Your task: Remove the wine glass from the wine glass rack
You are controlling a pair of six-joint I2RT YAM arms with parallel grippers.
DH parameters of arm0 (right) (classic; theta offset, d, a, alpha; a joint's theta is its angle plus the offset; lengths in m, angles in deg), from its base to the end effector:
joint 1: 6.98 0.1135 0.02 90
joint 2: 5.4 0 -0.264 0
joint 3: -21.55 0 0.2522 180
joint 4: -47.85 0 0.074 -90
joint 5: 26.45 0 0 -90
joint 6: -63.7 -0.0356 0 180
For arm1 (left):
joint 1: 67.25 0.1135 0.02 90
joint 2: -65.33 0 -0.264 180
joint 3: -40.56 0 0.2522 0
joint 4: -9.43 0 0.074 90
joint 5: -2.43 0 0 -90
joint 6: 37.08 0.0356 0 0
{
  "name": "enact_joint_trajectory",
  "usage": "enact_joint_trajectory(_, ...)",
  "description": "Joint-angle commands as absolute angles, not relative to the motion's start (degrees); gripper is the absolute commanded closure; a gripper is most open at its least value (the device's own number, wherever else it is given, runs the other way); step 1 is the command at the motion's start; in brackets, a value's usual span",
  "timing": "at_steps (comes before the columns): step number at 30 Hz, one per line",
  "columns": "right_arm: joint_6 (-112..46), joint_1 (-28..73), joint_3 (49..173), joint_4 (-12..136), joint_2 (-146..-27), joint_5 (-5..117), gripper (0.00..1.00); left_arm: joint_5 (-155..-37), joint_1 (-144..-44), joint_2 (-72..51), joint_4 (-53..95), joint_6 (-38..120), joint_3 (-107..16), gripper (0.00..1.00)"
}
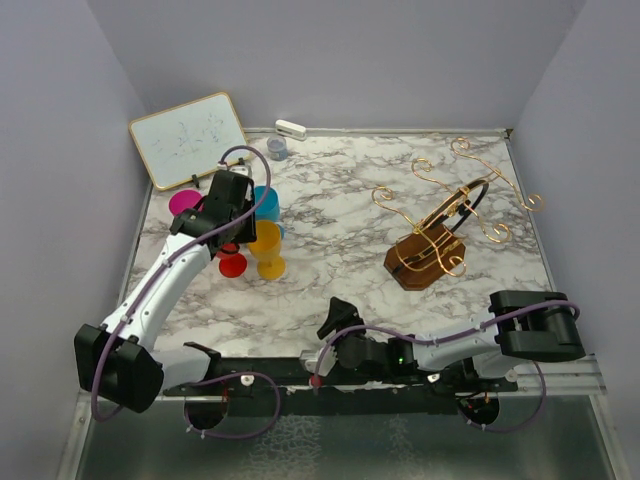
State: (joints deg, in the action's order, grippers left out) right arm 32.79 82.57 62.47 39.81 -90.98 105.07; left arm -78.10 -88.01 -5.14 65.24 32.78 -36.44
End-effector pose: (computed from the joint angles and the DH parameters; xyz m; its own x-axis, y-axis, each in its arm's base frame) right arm 0.0256 0.2596 0.1394 0.6364 -0.7679 -0.0730 -0.3865 -0.2355 -0.8917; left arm 0.2391 -0.0844 0.3083 -0.7512 -0.0785 -0.6554 -0.0100 0.9942 -0.1075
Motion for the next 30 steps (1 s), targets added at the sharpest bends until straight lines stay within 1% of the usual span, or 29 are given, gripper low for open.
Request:
enact_joint_trajectory(1, 29.0, 83.0, 64.8, 40.6, -90.2, 105.0, 0.41, -76.4, -88.2, 1.1, 63.6, 31.9, -37.5, 0.63)
enact_joint_trajectory(4, 25.5, 83.0, 67.5, 43.2, -89.9, 105.8, 0.41, -74.5, -88.2, 7.4, 61.8, 31.2, -36.3, 0.62)
enact_joint_trajectory(7, 21.5, 83.0, 73.0, 48.1, -88.3, 105.8, 0.41, -70.2, -88.2, 16.8, 57.5, 31.0, -31.5, 0.62)
enact_joint_trajectory(10, 20.4, 83.0, 80.1, 50.4, -87.2, 106.1, 0.41, -65.1, -88.2, 26.9, 54.1, 30.3, -26.1, 0.60)
enact_joint_trajectory(12, 23.1, 82.7, 84.6, 48.5, -87.8, 107.5, 0.41, -61.7, -88.2, 34.3, 53.2, 29.7, -23.3, 0.60)
enact_joint_trajectory(14, 24.1, 81.4, 90.6, 48.5, -89.1, 107.5, 0.41, -59.0, -88.2, 38.9, 53.3, 29.3, -21.1, 0.60)
enact_joint_trajectory(16, 22.5, 78.4, 98.2, 51.8, -91.0, 106.1, 0.41, -56.7, -88.2, 40.3, 54.8, 28.7, -20.6, 0.60)
enact_joint_trajectory(19, 16.0, 70.0, 112.0, 61.7, -95.4, 102.5, 0.41, -55.0, -88.3, 39.2, 56.5, 28.8, -21.6, 0.60)
enact_joint_trajectory(20, 12.3, 65.6, 119.4, 66.2, -97.3, 100.9, 0.41, -55.0, -88.3, 39.2, 56.3, 29.1, -21.5, 0.60)
enact_joint_trajectory(24, -4.0, 50.2, 139.3, 80.4, -101.9, 92.9, 0.42, -53.4, -88.5, 39.2, 56.3, 29.7, -21.5, 0.60)
enact_joint_trajectory(26, -15.2, 41.9, 147.7, 87.8, -102.2, 85.7, 0.42, -52.6, -88.7, 39.1, 56.6, 29.5, -21.5, 0.61)
enact_joint_trajectory(28, -27.2, 32.3, 152.1, 94.2, -100.6, 76.2, 0.42, -53.5, -89.0, 38.9, 56.3, 29.8, -21.3, 0.61)
enact_joint_trajectory(30, -35.3, 25.1, 148.3, 94.6, -95.6, 68.8, 0.43, -54.0, -89.1, 38.6, 56.1, 30.1, -21.3, 0.61)
